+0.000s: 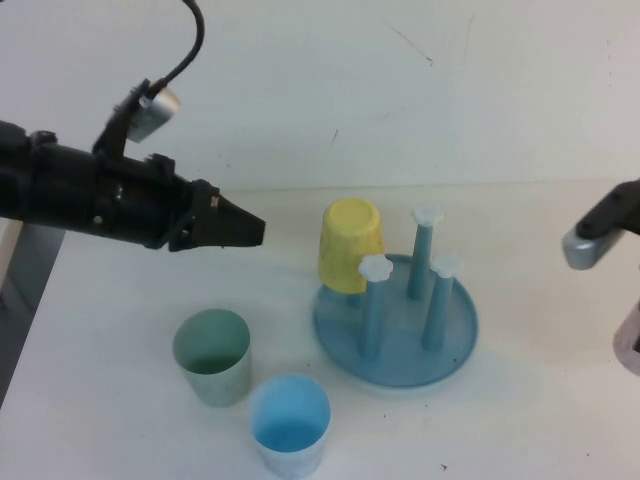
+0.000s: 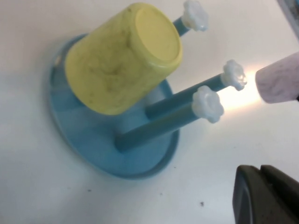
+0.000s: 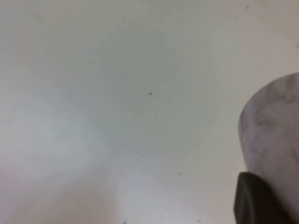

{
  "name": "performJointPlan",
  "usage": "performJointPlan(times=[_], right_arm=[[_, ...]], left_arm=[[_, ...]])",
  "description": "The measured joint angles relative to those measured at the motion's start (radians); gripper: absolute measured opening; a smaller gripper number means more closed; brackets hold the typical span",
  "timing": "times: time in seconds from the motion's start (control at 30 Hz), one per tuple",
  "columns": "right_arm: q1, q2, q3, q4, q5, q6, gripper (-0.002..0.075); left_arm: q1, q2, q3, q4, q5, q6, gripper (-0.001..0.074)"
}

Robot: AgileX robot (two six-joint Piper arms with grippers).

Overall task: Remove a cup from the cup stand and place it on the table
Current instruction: Place the cup on the table

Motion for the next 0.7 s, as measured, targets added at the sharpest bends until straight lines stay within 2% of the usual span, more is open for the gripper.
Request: performJointPlan(times=[0.17,0.47,0.7], right_arm=[[0.062,0.132,-0.105,-0.105,0.002,0.061,0.0025],[0.066,0.327,-0.162,-0.141,-0.017,0.11,0.0025],[0.066,0.332,-0.167,-0.128,-0.04,0.115,0.0028]], left_arm=[[0.0,-0.114,0.0,0.149,-0.101,-0.065,-0.0001],[0.0,-0.343,0.0,0.423,-0.195,-0.229,-0.0001],[0.0,-0.415,0.0,0.471,-0.201,-0.28,-0.0001]])
